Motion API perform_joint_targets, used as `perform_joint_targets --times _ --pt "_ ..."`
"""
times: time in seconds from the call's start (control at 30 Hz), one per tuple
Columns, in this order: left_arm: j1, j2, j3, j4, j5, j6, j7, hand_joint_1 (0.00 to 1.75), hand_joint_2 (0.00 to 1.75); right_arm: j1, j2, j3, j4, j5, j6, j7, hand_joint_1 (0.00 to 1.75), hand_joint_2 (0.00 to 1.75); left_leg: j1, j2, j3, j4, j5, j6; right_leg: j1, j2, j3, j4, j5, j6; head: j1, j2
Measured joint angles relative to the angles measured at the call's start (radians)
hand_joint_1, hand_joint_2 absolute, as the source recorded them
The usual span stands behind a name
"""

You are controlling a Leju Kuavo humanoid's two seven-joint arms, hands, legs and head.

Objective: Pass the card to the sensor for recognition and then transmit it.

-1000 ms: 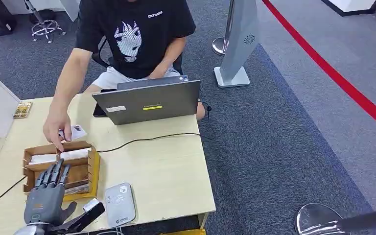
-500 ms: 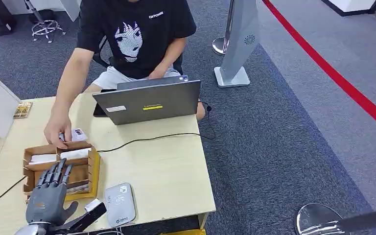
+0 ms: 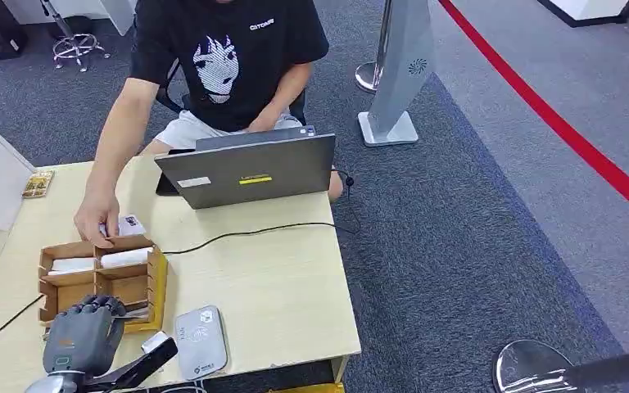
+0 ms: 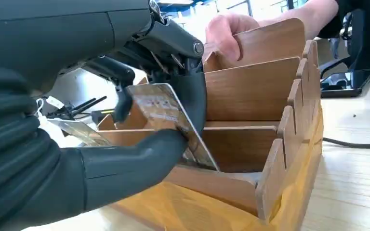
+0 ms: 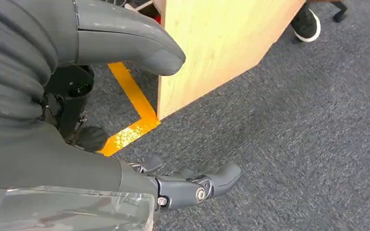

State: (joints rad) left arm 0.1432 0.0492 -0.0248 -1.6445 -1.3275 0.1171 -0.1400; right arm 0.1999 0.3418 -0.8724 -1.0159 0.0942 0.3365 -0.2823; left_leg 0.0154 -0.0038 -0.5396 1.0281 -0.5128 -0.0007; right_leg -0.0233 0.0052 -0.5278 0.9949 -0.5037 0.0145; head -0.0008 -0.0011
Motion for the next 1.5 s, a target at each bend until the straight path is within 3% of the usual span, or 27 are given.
perform_joint_targets --times 0.77,1.07,1.5 --pt "-0.012 0.000 -0.001 -0.040 0.020 0.021 -0.004 1.75 1.75 0.000 0.000 0.014 0.001 -0.021 -0.018 0.004 0.00 1.75 0.000 0.000 0.000 0.000 0.000 0.000 0.000 0.000 0.000 0.000 0.000 0.000 0.000 0.000" --pt "-0.072 0.009 -0.001 -0.131 0.045 -0.013 0.005 1.75 1.75 0.000 0.000 0.016 0.001 -0.020 -0.017 0.010 0.00 1.75 0.000 0.000 0.000 0.000 0.000 0.000 0.000 0.000 0.000 0.000 0.000 0.000 0.000 0.000" --pt "-0.110 0.023 0.002 -0.158 0.045 -0.036 0.020 1.75 1.75 0.000 0.000 0.020 0.005 -0.018 -0.020 0.012 0.00 1.75 0.000 0.000 0.000 0.000 0.000 0.000 0.000 0.000 0.000 0.000 0.000 0.000 0.000 0.000"
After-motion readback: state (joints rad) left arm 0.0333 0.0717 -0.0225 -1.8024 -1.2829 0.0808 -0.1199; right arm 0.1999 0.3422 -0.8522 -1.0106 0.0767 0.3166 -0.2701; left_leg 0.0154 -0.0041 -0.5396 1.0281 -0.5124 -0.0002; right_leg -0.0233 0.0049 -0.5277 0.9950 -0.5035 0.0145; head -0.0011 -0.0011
